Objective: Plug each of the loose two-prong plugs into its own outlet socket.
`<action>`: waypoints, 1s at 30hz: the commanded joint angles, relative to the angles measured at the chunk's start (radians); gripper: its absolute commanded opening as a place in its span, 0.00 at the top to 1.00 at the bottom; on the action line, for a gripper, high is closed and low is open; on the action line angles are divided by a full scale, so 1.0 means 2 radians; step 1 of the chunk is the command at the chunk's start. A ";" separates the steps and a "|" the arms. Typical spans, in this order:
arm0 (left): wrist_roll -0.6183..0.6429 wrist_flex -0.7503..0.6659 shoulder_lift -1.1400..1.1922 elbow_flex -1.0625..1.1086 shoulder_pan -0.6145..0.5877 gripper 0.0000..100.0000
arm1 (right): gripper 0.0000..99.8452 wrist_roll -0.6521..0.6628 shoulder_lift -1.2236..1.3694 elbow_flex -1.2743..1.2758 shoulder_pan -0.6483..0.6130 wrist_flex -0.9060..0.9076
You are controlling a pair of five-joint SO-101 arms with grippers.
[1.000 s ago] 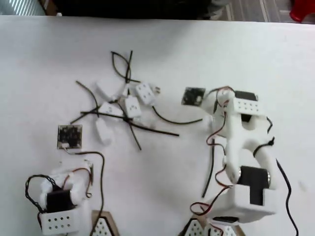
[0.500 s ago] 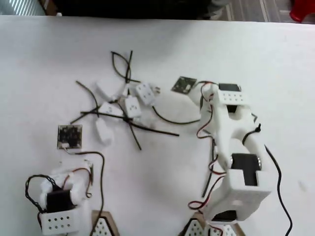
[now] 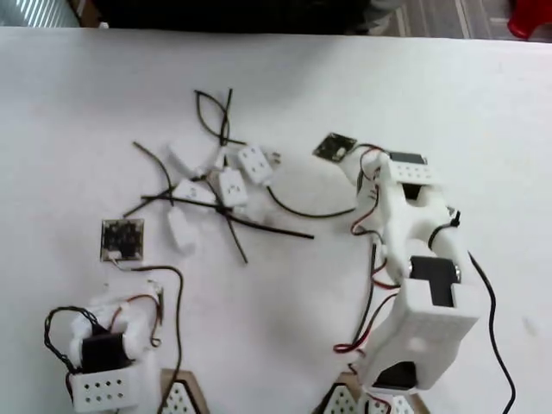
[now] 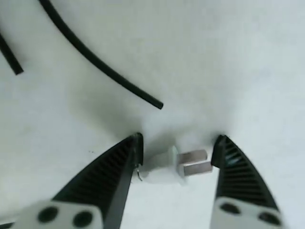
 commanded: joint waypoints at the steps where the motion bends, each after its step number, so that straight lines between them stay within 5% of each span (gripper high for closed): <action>1: -0.005 -0.005 -0.002 -0.002 0.007 0.95 | 0.89 -0.004 -0.003 -0.017 0.030 -0.010; 4: -0.005 -0.005 -0.002 -0.002 0.007 0.95 | 0.98 -0.004 -0.004 -0.017 0.045 -0.008; 7: -0.005 -0.005 -0.002 -0.002 0.007 0.95 | 0.97 -0.025 -0.004 -0.016 0.068 -0.007; 20: -0.005 -0.005 -0.002 -0.002 0.007 0.95 | 0.97 -0.356 -0.013 -0.017 0.099 0.017; 30: -0.005 -0.005 -0.002 -0.002 0.007 0.95 | 0.98 -0.427 -0.086 -0.016 0.106 0.020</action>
